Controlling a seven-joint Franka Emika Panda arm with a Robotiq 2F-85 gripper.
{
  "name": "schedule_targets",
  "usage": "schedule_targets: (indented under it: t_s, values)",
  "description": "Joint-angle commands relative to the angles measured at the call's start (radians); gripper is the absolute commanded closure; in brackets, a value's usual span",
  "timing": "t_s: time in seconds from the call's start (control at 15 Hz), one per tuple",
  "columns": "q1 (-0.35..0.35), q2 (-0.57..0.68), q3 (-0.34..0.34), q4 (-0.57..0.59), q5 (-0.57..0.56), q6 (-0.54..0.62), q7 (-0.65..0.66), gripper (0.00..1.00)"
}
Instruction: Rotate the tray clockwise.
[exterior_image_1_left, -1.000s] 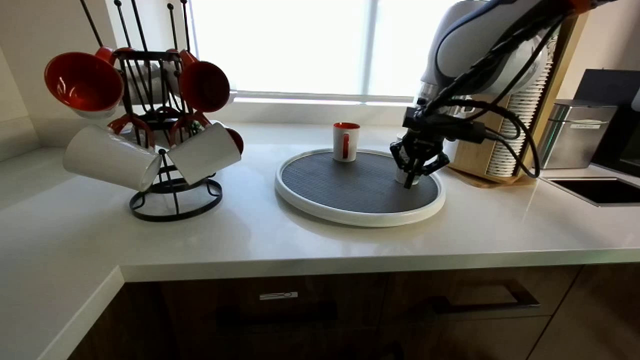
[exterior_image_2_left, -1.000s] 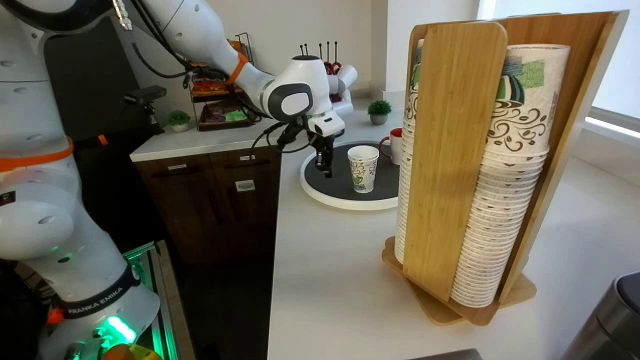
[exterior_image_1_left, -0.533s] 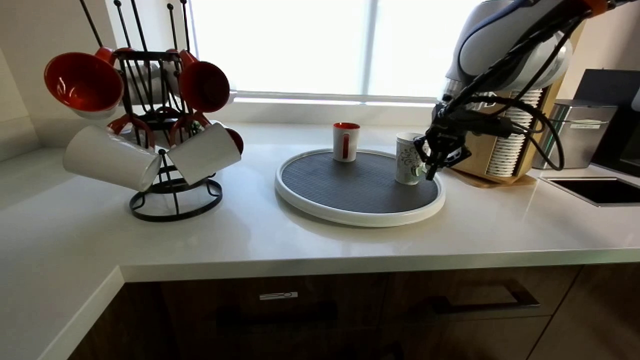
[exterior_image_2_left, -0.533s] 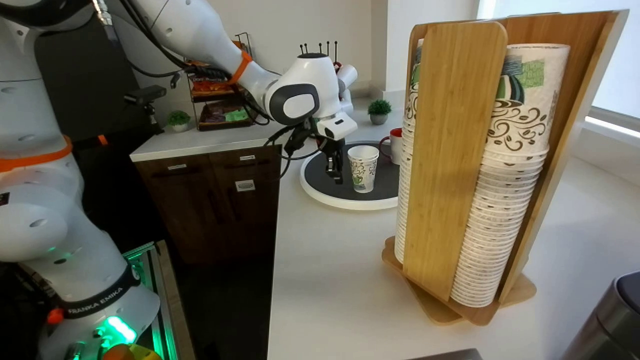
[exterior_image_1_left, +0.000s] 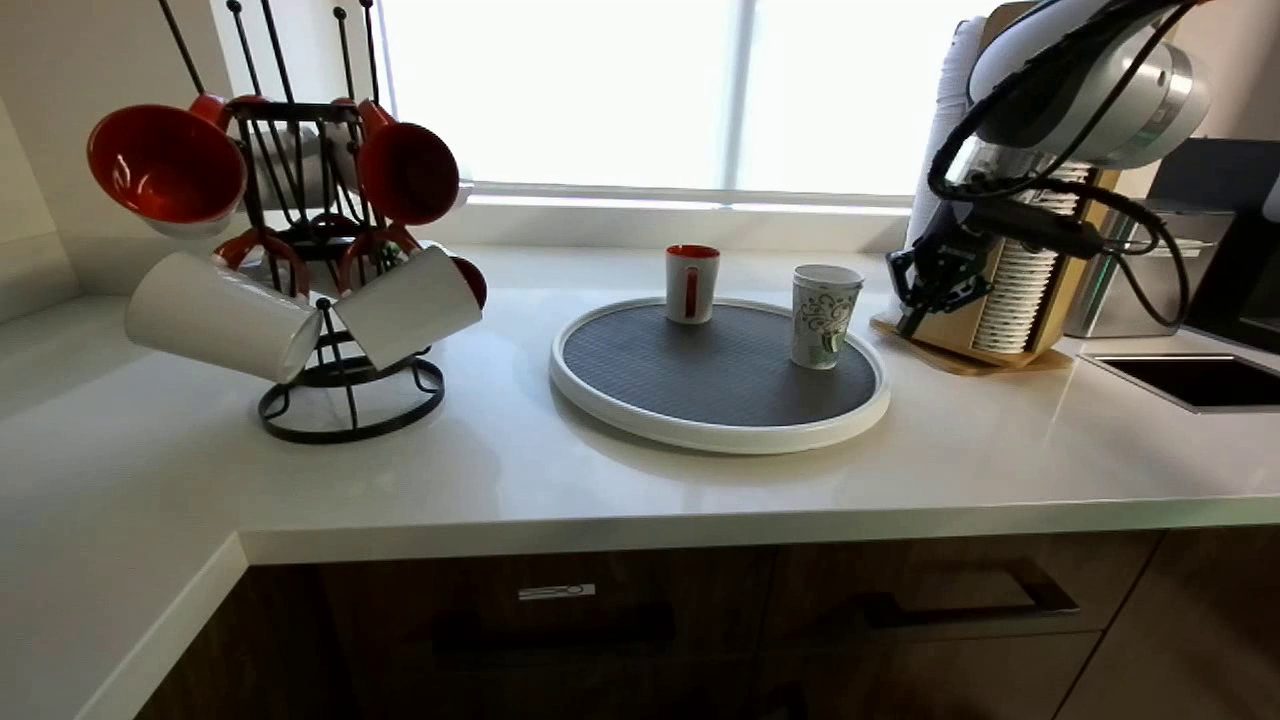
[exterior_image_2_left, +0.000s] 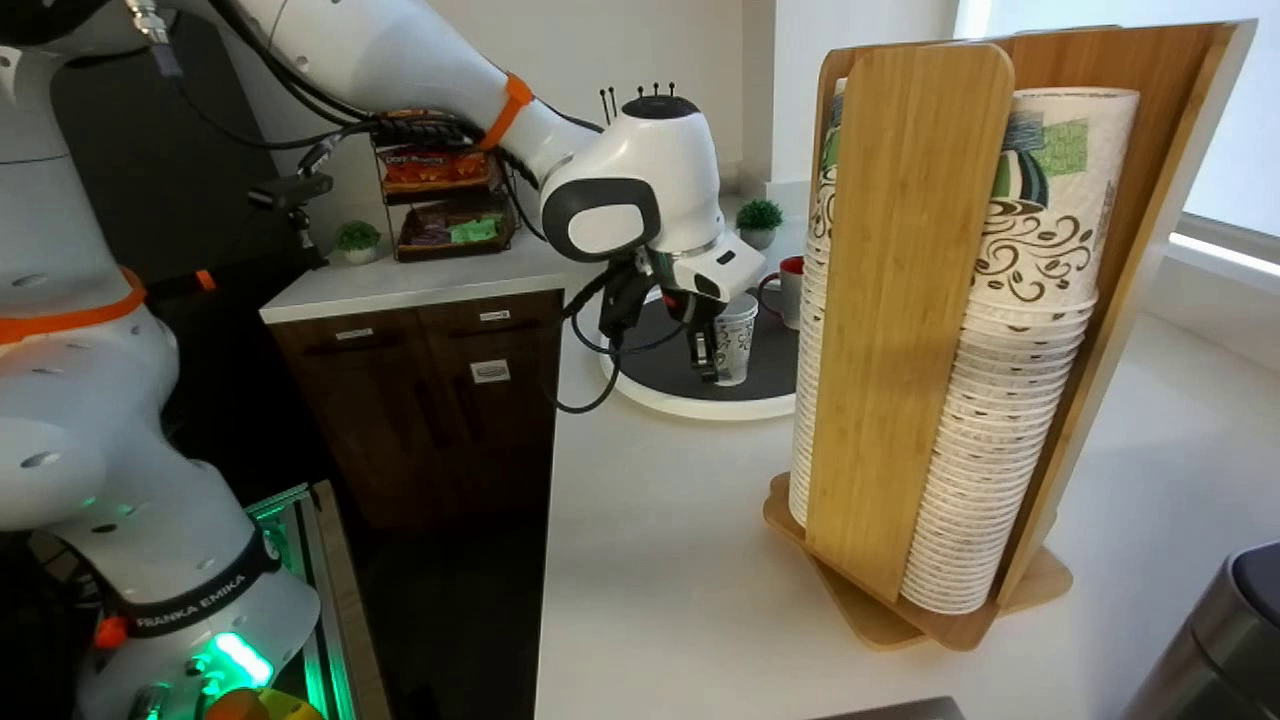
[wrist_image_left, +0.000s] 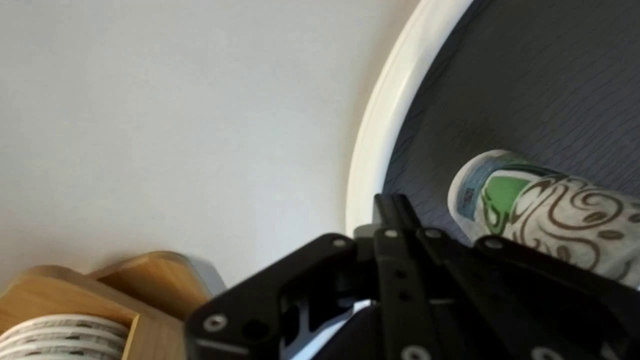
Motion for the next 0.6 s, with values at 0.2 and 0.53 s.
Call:
schedule_targets:
  t_s: [0.2, 0.53]
  values:
    - [-0.012, 0.020, -0.001, 0.026, 0.021, -0.002, -0.066, 0.99]
    - [0.016, 0.071, -0.004, 0.046, -0.066, 0.145, -0.018, 1.00]
